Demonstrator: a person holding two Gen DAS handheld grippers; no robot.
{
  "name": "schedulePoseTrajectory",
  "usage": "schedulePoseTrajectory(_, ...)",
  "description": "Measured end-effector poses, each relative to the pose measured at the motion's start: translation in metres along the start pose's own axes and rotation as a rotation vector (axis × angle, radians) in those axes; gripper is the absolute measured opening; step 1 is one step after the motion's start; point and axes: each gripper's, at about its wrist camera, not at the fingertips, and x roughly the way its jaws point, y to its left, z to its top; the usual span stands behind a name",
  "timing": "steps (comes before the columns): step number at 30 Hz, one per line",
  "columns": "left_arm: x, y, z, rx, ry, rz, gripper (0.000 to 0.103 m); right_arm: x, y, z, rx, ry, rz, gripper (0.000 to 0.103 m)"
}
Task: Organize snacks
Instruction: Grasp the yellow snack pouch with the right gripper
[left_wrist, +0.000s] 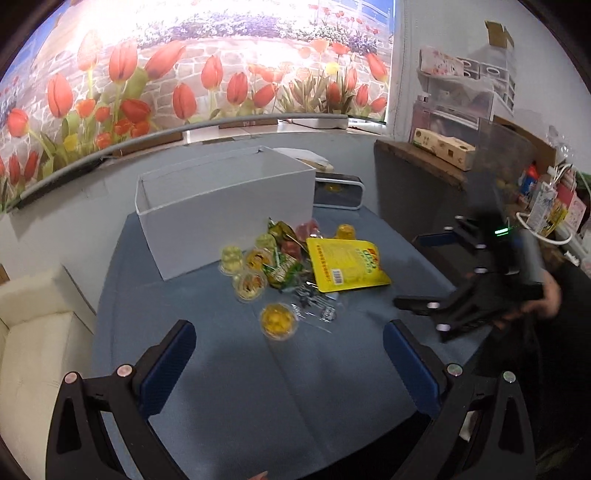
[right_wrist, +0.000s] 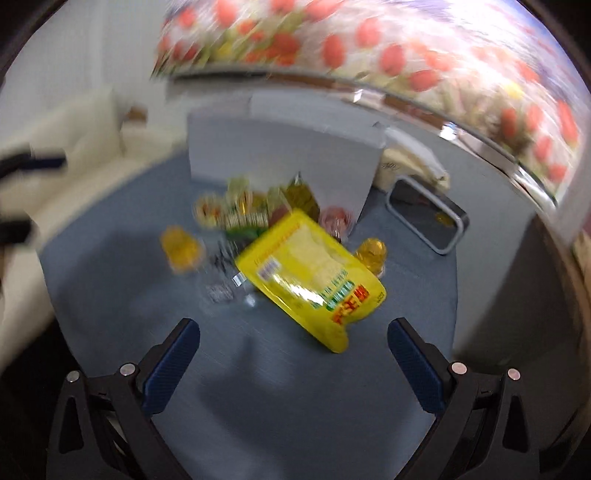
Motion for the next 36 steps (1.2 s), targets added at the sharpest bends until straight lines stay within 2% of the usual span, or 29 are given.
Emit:
schedulePoseTrajectory(5, 0.006, -0.001, -0.001, 0.006, 0.020, 0.012, 0.103, 0.034, -0.007, 0.019, -0.171, 0.045, 0.044, 0.103)
schedulePoseTrajectory(11, 0.010, 0.006, -0.003, 0.000, 0.040, 0.023, 0.103, 0.071, -0.017, 0.043, -0.287, 0.127, 0.138, 0.103)
schedulePoseTrajectory(20, 0.021, 0.011, -0.005, -0.007, 0.065, 0.023, 0.103, 0.101, -0.030, 0.053, -0.279, 0.187, 0.249, 0.103)
schedulePoseTrajectory(23, 0.026, 0.010, -0.006, -0.007, 0.076, 0.022, 0.103, 0.108, -0.023, 0.046, -0.303, 0.226, 0.238, 0.103)
schedulePoseTrajectory(25, 0.027, 0.010, -0.006, -0.008, 0.080, 0.022, 0.103, 0.108, -0.023, 0.046, -0.292, 0.210, 0.235, 0.103)
schedulePoseTrajectory(27, 0.029, 0.010, -0.006, -0.009, 0.084, 0.025, 0.103, 0.106, -0.022, 0.044, -0.283, 0.211, 0.230, 0.098)
schedulePoseTrajectory(31, 0.032, 0.012, -0.007, -0.019, 0.090, 0.029, 0.103, 0.097, -0.020, 0.039, -0.273, 0.198, 0.212, 0.082)
schedulePoseTrajectory(33, 0.034, 0.013, -0.007, -0.022, 0.094, 0.031, 0.103, 0.088, -0.019, 0.036, -0.267, 0.179, 0.206, 0.070)
schedulePoseTrajectory(34, 0.035, 0.013, -0.008, -0.023, 0.095, 0.035, 0.103, 0.082, -0.020, 0.038, -0.262, 0.173, 0.198, 0.061)
schedulePoseTrajectory(36, 0.038, 0.014, -0.009, -0.028, 0.099, 0.038, 0.103, 0.075, -0.022, 0.035, -0.242, 0.167, 0.185, 0.055)
